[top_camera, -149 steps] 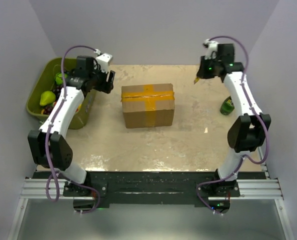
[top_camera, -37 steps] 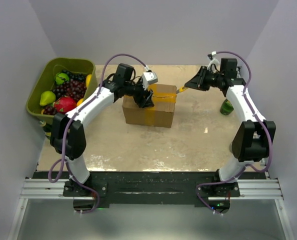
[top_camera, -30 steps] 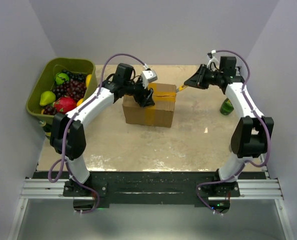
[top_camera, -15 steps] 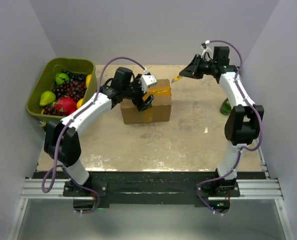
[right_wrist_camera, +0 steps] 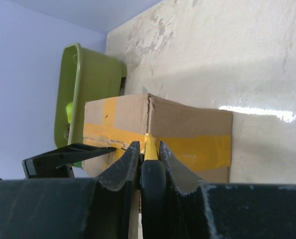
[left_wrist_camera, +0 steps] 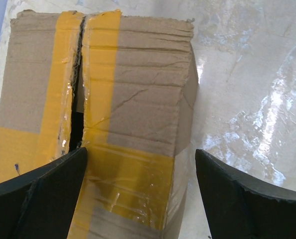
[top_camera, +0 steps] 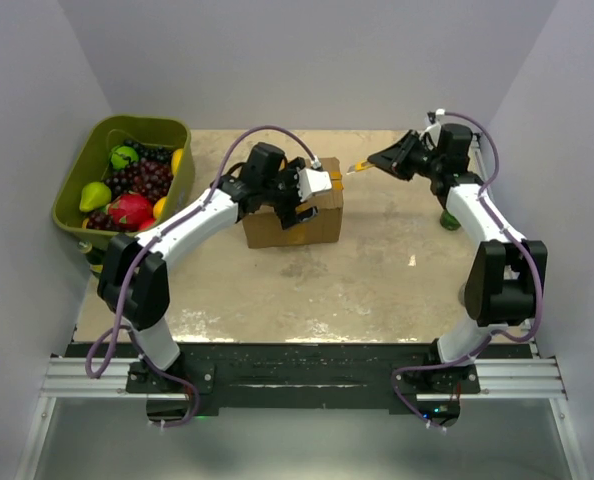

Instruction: Unpack the express box

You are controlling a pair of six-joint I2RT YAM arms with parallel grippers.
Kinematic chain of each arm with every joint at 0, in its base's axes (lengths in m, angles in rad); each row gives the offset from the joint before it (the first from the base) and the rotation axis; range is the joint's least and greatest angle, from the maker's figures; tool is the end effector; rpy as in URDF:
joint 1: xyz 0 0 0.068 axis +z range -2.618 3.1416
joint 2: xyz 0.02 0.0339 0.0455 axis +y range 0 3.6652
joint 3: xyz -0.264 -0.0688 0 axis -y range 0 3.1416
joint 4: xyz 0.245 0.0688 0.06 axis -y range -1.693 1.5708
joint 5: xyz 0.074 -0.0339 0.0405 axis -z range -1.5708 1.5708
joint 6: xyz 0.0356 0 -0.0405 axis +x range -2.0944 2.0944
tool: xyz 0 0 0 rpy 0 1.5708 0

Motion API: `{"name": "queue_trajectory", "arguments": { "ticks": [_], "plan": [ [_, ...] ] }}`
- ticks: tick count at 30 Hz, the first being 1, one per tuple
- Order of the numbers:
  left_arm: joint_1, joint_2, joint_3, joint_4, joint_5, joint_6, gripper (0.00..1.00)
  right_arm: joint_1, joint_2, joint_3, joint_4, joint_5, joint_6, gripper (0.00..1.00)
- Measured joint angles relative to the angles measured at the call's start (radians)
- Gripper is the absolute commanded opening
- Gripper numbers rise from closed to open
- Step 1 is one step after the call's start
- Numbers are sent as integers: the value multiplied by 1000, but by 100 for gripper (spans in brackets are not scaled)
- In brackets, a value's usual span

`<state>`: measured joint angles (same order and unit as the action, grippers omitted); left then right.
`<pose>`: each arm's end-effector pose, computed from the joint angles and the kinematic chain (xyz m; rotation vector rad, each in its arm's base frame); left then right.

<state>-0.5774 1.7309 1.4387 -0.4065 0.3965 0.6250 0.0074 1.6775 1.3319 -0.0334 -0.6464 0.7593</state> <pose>0.3241 -0.2276 0.2923 1.4330 1.7204 -0.4230 0.3939 0.0244 0.3116 0.3102 2.0167 1.1228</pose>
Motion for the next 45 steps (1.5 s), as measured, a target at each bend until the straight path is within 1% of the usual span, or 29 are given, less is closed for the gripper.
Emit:
{"name": "queue_trajectory", "arguments": {
  "ticks": [3,15,29,45],
  "plan": [
    [0,16,6,19,-19,-5,93,11,3,-56,52,13,55,0],
    [0,35,9,37,-37,-39,92,26,5,-94,217,35,167,0],
    [0,45,11,43,-42,-66,92,29,5,-138,267,55,223,0],
    [-1,54,18,39,-45,-73,92,36,33,-147,270,54,219,0]
  ]
}}
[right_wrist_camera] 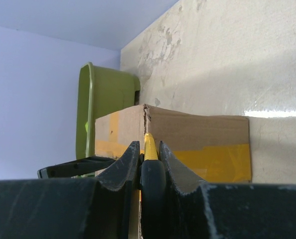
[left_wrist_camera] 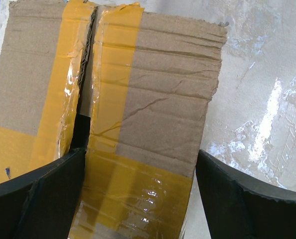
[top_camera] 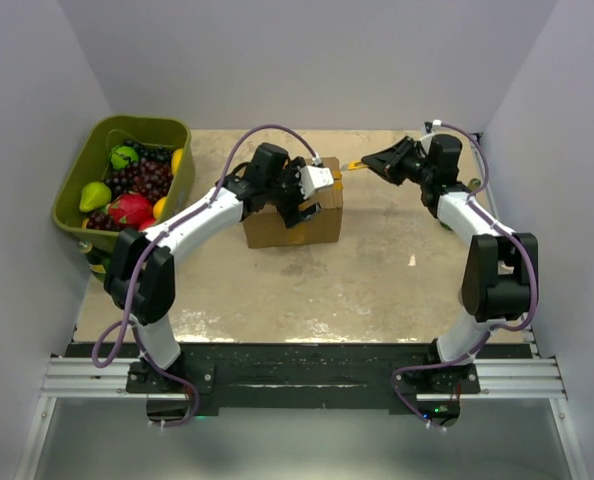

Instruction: Unpack the express box

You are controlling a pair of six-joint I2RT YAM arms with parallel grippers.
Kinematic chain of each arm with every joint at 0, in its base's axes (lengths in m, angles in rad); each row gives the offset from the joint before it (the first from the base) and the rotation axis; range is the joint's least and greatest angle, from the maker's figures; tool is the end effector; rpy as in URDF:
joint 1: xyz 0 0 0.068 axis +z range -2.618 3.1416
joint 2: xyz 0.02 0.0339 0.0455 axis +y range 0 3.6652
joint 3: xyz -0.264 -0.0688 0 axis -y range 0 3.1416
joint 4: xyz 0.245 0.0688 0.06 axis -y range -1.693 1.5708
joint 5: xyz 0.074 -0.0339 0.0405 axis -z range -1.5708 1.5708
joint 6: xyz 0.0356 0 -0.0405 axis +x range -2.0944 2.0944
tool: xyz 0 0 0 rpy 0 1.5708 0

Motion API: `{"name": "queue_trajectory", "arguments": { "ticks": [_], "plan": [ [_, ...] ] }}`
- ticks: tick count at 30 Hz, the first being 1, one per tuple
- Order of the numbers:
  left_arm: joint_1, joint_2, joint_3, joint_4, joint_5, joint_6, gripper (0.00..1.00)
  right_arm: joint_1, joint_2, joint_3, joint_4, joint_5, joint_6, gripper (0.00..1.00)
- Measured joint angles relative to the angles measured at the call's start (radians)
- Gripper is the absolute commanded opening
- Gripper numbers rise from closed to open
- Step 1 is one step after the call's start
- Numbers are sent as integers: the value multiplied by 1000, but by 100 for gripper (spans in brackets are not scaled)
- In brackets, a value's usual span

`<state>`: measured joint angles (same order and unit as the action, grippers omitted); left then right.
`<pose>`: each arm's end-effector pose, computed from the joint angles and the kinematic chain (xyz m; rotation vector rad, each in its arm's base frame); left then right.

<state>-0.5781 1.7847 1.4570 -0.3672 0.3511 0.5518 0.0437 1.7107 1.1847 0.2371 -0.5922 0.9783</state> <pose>0.3365 -0.2342 0.2806 1.3562 1.7921 -0.4110 0.3968 0.0372 0.2743 0.4831 1.9444 1.2326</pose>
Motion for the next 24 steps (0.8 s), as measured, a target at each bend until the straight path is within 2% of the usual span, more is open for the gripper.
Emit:
{"name": "queue_trajectory", "arguments": {
  "ticks": [24],
  "plan": [
    [0,48,68,-59,-8,-81,90,-1,-12,0,-36,-31,-58,0]
  ]
}}
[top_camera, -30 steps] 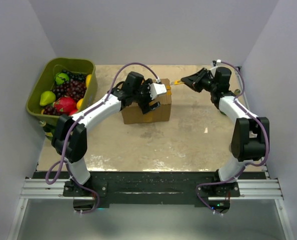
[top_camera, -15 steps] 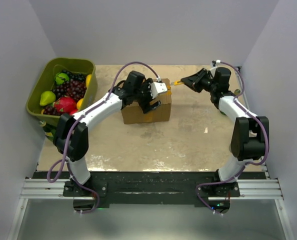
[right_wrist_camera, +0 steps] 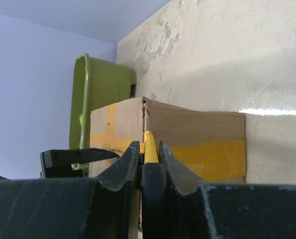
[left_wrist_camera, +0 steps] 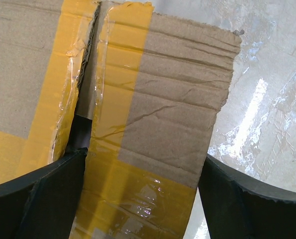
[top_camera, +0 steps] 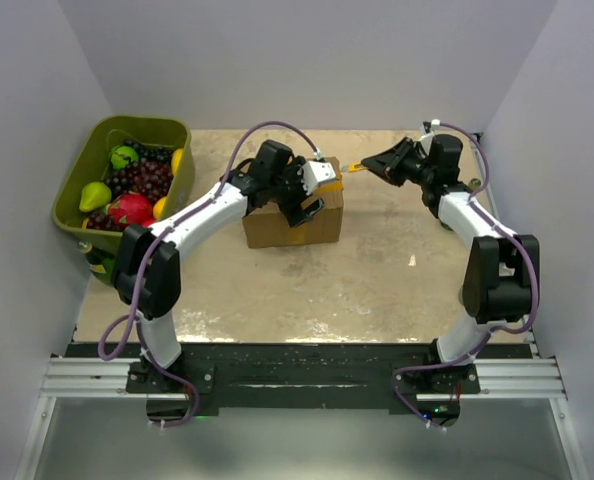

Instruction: Unpack the express box

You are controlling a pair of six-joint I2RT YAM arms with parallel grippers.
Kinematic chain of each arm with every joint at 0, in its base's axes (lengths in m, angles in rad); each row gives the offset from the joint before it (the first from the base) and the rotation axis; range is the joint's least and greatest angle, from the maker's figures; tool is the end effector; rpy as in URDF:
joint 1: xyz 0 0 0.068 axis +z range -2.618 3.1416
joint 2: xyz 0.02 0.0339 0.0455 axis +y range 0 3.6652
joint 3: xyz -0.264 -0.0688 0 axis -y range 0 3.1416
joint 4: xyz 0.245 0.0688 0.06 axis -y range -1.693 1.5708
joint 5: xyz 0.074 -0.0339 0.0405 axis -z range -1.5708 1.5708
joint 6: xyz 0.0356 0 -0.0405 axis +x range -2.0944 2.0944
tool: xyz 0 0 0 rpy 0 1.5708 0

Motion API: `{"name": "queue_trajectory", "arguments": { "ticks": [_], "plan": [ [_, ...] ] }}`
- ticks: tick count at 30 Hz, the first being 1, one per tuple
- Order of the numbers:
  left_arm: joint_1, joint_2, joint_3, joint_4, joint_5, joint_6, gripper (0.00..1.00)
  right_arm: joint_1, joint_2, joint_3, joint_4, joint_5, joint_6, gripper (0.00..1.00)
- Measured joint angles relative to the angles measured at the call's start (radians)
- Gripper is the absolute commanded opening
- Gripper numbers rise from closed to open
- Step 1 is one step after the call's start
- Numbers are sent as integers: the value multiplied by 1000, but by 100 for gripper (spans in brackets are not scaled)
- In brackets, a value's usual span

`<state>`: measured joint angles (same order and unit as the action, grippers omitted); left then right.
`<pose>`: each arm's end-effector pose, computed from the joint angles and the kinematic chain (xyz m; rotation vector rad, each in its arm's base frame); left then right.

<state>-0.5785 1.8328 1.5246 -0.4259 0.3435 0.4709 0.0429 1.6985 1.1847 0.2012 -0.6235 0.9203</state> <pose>0.3450 -0.2396 0.2793 1.2982 1.8909 -0.4508 0.3931 0.0377 0.2755 0.4172 1.9735 1.2228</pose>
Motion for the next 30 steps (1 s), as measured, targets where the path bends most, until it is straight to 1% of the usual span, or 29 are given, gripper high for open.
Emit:
{"name": "queue_trajectory", "arguments": {
  "ticks": [8,14,24,30],
  "plan": [
    [0,10,12,-10,-7,-28,89,-1,-14,0,-32,-11,-26,0],
    [0,25,36,-16,-19,-49,89,-5,-48,-16,-85,-57,-50,0],
    [-1,34,45,-21,-26,-69,89,-6,-68,-31,-95,-56,-66,0],
    [-5,35,45,-28,-26,-70,88,-7,-97,-22,-169,-56,-136,0]
  ]
}}
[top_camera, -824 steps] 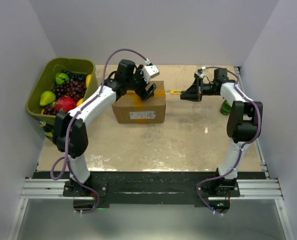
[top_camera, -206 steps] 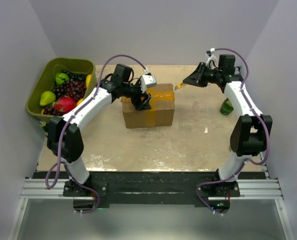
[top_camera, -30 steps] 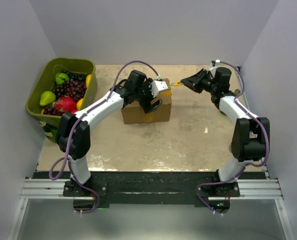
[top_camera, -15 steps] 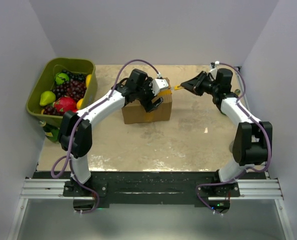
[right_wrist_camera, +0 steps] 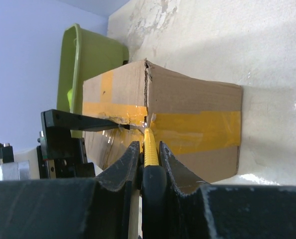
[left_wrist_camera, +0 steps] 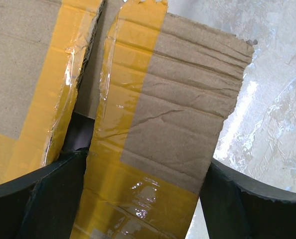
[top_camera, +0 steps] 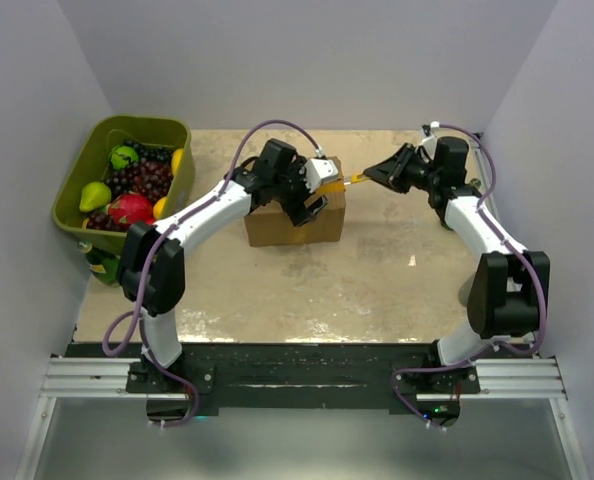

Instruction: Unpack the express box

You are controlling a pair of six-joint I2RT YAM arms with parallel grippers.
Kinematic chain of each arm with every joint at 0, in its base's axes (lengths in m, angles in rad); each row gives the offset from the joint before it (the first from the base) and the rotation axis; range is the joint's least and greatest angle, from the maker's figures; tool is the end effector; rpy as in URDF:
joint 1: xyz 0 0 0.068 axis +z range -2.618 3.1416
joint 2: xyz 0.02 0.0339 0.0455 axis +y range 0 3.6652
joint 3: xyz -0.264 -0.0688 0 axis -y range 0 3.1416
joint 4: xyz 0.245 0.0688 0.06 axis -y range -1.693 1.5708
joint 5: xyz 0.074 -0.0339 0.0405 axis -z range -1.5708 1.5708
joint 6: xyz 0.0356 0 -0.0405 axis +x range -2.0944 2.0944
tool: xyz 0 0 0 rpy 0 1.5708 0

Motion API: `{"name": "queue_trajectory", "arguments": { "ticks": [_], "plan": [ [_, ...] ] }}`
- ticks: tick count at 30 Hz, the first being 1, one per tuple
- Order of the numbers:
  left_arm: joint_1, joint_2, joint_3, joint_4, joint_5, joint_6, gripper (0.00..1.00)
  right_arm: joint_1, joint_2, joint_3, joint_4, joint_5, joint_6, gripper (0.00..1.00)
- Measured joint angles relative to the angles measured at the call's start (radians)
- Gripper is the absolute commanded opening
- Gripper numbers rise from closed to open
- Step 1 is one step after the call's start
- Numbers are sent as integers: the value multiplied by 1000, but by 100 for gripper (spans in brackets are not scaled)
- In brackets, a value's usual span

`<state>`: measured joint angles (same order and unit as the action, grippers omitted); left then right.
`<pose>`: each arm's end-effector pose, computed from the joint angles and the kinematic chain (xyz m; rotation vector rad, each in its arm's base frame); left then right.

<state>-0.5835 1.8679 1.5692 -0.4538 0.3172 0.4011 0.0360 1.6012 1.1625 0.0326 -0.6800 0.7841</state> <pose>0.3509 -0.2450 0.2775 1.2360 1.9647 -0.4603 0.3677 0.0356 0.2875 0.3009 2.0578 1.1888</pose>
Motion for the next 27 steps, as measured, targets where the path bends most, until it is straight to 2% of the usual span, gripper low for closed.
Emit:
{"name": "queue_trajectory", "arguments": {
  "ticks": [8,13,20,22,27],
  "plan": [
    [0,13,1,20,46,-19,85,-28,-51,7,-124,-19,-114,0],
    [16,31,13,50,58,-83,83,-39,-124,-19,-243,-73,-169,0],
    [67,67,30,141,43,-174,83,-45,-157,-29,-484,-104,-283,0],
    [81,66,23,156,47,-177,83,-62,-152,6,-539,-87,-320,0],
    [94,7,-85,235,81,-152,89,-89,-77,283,-569,32,-533,0]
  ]
}}
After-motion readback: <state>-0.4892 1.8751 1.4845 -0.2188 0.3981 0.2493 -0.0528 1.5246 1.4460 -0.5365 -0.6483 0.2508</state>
